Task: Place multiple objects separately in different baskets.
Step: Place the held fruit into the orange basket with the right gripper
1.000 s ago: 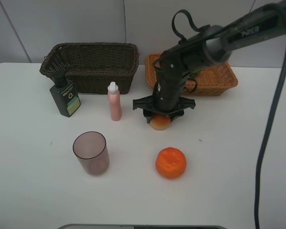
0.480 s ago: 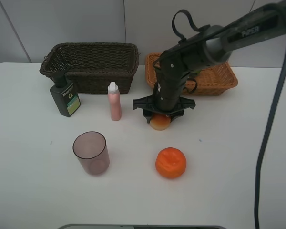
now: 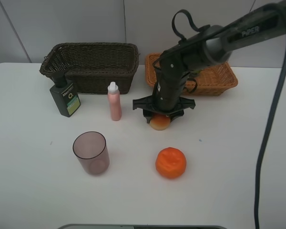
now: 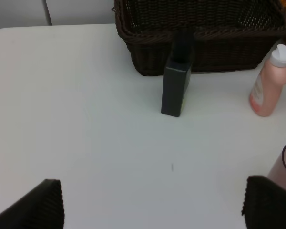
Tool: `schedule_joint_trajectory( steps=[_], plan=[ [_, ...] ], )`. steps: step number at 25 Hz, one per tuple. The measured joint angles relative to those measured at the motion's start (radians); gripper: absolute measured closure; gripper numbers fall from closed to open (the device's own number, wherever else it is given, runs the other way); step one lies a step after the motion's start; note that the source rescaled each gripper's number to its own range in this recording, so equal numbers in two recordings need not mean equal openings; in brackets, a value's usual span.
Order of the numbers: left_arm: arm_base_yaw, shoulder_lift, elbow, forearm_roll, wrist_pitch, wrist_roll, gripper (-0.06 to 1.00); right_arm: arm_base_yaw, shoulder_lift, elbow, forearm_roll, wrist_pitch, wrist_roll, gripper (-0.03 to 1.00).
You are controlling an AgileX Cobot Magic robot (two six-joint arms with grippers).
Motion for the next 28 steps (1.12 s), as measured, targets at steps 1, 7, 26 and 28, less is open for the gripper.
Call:
schedule_joint_trajectory(
  steps=[1,7,26,28],
  plan=[
    [0.000,0.000,0.000,0.000,0.000,0.000,-0.01,0.000,0.000,0.000,0.000,0.000,0.000,0.95],
    [0.000,0.000,0.000,0.000,0.000,0.000,-0.01,0.000,-0.017,0.000,0.007,0.035,-0.017,0.95],
    [0.000,0.000,0.000,0.000,0.000,0.000,-0.01,-0.045,-0.080,-0.347,0.002,0.380,-0.201,0.96],
    [0.000,0.000,0.000,0.000,0.000,0.000,-0.01,-0.062,-0.079,-0.379,0.004,0.370,-0.201,0.96]
  ],
)
